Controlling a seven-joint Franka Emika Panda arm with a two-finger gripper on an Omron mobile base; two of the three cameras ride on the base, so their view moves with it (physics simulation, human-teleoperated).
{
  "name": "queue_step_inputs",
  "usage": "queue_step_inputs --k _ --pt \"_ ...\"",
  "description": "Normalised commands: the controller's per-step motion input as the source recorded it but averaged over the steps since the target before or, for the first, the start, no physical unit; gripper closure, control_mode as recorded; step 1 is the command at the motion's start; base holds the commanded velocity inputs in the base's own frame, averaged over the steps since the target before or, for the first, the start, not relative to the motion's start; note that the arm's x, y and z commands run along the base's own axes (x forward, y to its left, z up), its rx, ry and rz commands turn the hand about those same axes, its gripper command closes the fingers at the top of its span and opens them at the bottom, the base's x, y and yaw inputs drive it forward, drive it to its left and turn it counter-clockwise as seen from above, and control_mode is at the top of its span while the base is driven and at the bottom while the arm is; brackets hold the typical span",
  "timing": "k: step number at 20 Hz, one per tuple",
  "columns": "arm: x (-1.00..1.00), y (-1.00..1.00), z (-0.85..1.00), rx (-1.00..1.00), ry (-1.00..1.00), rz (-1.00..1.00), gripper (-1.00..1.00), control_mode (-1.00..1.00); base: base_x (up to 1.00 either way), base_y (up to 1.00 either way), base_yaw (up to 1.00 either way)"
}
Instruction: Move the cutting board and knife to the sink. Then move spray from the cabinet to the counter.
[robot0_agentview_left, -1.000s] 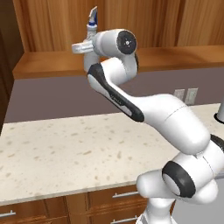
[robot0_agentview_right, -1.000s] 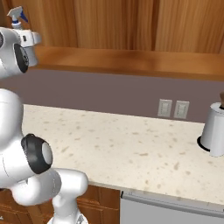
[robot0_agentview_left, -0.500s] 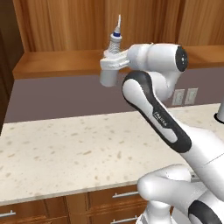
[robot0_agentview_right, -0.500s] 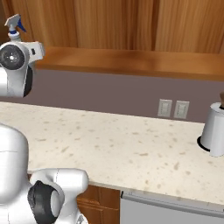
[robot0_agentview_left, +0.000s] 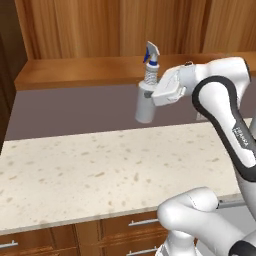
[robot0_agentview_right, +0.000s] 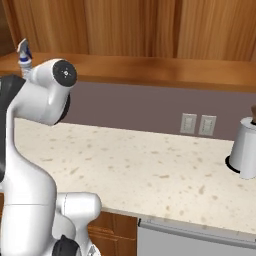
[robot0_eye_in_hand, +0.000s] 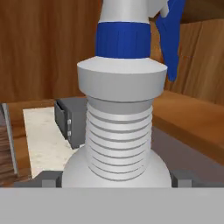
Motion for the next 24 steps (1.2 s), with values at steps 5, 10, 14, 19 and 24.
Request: queue_step_inputs --k 5,10,14,19,24 --pt "-0.18 -0.34 -0.68 -0.12 0.05 0.27 1.00 -1.00 0.00 0.00 0.00" --pt "-0.39 -0.38 -0.54 -0.01 -0.02 0.13 1.00 -1.00 0.00 0.00 0.00" --pt "-0.40 -0.28 -0.51 0.00 -0.05 0.01 1.00 -1.00 0.00 0.00 0.00" --pt "-0.09 -0.18 -0.45 0.00 0.00 0.00 1.00 -1.00 0.00 0.00 0.00" --pt "0.27 -0.05 -0.40 0.00 0.00 0.00 1.00 -1.00 0.00 0.00 0.00"
